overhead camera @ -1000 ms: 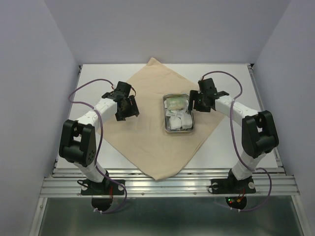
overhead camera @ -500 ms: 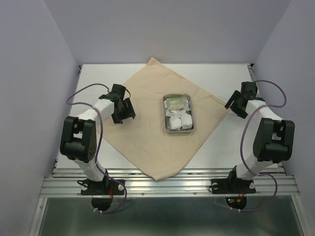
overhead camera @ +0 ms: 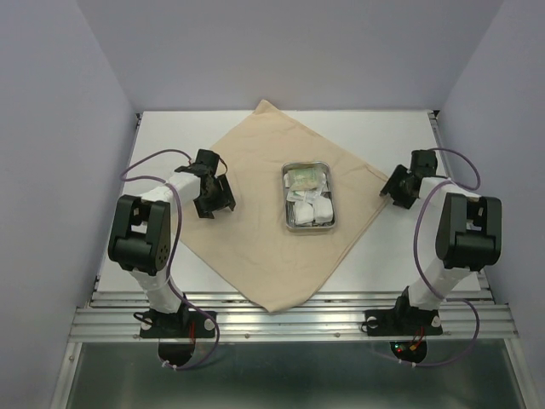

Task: Prepare the surgical pack
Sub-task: Adjust the container in the surgical kit, then pack the surgical kit at the center of the board.

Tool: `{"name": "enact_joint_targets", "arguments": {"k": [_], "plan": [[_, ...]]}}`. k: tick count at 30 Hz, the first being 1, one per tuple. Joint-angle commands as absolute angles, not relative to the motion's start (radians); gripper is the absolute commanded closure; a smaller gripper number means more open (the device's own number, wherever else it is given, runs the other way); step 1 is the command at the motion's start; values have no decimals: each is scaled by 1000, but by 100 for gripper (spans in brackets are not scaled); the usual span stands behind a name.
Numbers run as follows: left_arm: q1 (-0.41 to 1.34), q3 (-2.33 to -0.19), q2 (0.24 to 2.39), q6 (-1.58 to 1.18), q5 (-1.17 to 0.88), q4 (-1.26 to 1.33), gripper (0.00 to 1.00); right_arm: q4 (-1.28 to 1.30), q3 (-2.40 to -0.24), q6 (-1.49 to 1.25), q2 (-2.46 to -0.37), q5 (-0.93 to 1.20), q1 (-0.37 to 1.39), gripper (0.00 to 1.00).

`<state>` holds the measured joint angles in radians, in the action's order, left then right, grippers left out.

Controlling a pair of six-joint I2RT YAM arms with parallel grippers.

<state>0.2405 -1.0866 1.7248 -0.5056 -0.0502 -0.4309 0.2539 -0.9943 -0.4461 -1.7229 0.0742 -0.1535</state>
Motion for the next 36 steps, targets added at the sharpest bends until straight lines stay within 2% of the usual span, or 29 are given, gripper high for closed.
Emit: {"name": "enact_joint_targets", "arguments": {"k": [1, 5, 9, 11, 12, 13, 21, 25, 29, 36], "plan": [[241, -1112, 1721, -485, -28, -445, 25, 206, -1015, -457, -1802, 98, -152, 41], [232, -1124, 1712, -479, -11, -457, 25, 207, -1051, -466, -1850, 60, -152, 52], [215, -1121, 1703, -472, -11, -463, 25, 204, -1074, -476, -1882, 49, -152, 79], [210, -1117, 1703, -471, -11, -462, 25, 202, -1088, -471, -1888, 67, -152, 88], [210, -1114, 1703, -469, -11, -462, 25, 202, -1091, -469, -1885, 71, -152, 97], [209, -1112, 1703, -469, -11, -462, 25, 202, -1095, -471, -1881, 75, -152, 99], [198, -1123, 1704, -460, -11, -469, 25, 218, -1127, -471, -1738, 74, -152, 99], [175, -1123, 1698, -448, 20, -472, 25, 218, -1157, -469, -1663, 156, -130, 99], [149, -1105, 1700, -439, -30, -451, 25, 230, -1186, -465, -1589, 144, -6, 99], [143, -1094, 1683, -437, -40, -445, 25, 247, -1275, -492, -1581, 94, 257, 99]]}}
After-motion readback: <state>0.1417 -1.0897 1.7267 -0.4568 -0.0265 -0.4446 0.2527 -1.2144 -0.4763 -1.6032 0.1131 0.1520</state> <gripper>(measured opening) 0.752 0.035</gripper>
